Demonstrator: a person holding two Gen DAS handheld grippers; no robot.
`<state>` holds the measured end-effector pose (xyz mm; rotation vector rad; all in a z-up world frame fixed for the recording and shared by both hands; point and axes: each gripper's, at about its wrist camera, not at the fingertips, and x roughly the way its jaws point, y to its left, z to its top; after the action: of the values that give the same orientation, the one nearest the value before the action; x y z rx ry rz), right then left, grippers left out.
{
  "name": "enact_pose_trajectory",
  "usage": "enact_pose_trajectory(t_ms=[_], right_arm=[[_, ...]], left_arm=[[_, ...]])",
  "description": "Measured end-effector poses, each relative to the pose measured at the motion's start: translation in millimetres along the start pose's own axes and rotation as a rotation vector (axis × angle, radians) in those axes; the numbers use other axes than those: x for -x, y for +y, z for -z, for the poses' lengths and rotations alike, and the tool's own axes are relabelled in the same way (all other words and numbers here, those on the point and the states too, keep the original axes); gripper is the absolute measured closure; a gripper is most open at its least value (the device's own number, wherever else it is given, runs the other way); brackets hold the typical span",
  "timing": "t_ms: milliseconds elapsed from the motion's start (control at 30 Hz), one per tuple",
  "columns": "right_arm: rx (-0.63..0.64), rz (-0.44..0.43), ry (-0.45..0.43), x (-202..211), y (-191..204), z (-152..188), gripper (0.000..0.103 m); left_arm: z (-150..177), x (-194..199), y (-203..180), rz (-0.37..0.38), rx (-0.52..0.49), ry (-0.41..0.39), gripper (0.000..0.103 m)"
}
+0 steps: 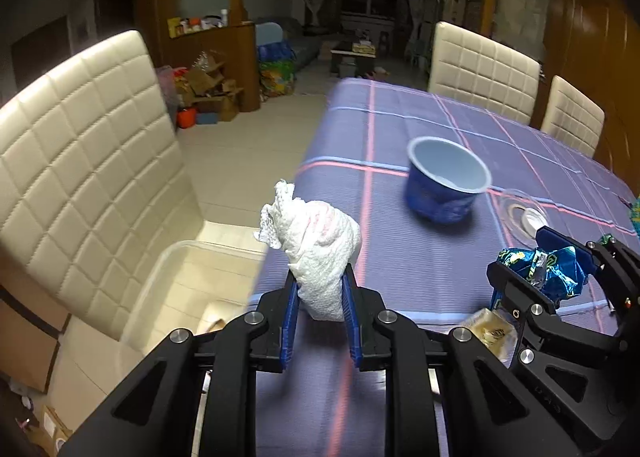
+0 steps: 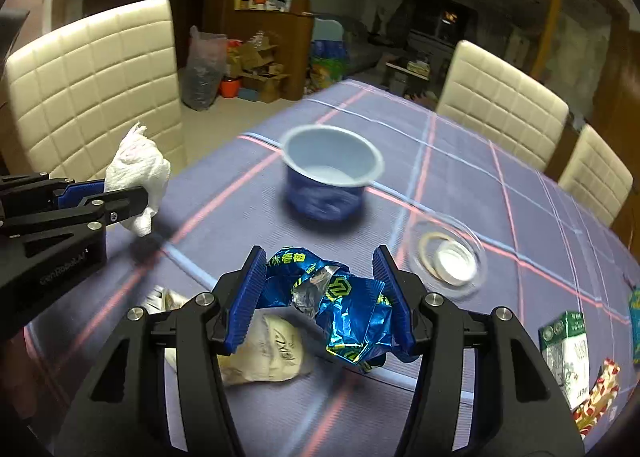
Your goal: Collect trash
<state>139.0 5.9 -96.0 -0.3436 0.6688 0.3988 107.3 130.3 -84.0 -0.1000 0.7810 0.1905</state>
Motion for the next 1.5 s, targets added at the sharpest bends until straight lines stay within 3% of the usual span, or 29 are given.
enact_pose_trajectory(t_ms=[533,1500], right_arm=[[0.105,-0.056,-0.019,2.7,63.8,-17.2,0.046],[0.134,-0.086,-0.013,0.0,86.0,-21.5,0.045]], left_arm=[[19.2,10.1,62.7,-0.074,0.097,-0.021,0.083],[32.0,12.0,84.3,-0.121,0.135,-0.015,0.082]])
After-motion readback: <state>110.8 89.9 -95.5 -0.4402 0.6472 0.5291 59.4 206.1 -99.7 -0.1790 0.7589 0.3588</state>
